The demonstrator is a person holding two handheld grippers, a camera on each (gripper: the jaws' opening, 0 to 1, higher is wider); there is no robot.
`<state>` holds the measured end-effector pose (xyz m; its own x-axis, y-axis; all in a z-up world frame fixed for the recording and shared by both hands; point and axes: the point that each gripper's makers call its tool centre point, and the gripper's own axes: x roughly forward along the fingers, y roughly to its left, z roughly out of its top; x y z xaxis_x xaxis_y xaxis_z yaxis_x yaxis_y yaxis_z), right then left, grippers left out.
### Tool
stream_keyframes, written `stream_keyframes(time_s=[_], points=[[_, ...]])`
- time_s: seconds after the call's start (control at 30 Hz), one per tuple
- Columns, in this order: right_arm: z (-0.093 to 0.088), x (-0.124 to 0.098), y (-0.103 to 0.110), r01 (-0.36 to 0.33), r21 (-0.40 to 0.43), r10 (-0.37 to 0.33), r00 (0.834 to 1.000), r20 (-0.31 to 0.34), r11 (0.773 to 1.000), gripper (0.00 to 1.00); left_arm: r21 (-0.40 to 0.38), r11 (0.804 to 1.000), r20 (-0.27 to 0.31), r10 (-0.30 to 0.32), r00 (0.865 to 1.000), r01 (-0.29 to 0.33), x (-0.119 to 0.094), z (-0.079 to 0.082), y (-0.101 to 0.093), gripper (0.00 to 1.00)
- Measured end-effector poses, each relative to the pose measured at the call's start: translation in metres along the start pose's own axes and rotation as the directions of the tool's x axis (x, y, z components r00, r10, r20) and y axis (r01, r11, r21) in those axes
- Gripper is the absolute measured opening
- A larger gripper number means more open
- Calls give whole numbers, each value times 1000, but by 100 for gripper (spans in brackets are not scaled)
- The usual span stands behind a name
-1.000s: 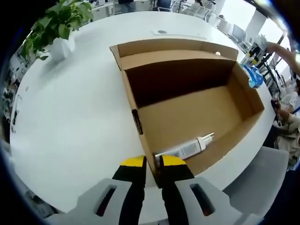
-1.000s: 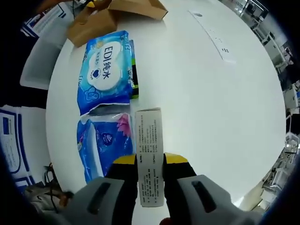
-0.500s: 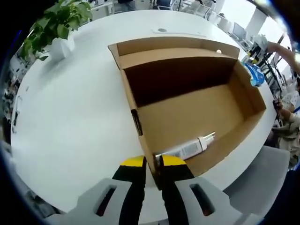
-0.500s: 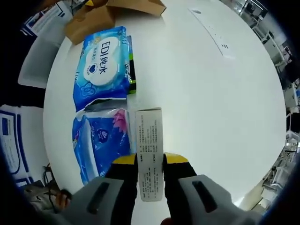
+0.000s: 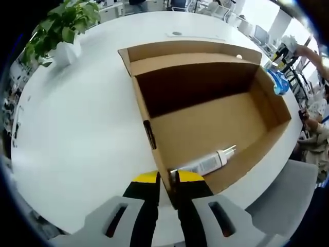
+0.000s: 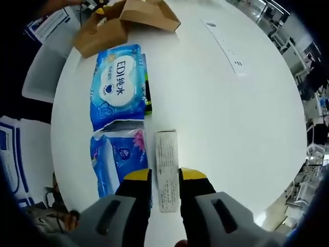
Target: Operate the shoe box by opening the lid, removing the specified soft item, and placing it in the target area until the item is outside and the box remains undamaged.
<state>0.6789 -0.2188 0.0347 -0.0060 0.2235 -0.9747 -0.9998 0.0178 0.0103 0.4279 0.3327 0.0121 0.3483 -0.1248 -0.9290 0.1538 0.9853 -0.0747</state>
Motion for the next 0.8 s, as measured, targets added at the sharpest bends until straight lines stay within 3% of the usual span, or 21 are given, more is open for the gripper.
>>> stream_keyframes(time_s=[0.37,0.8], points=[[13,-36,15,61,-3,-61,998,18,998,18,-4,1000,11,-15,1000,15,0,0,0,10],[30,-62,66,74,2,-74,997,35,997,16,-10,1000,21,-27,999,27,-1,1,-2,10]])
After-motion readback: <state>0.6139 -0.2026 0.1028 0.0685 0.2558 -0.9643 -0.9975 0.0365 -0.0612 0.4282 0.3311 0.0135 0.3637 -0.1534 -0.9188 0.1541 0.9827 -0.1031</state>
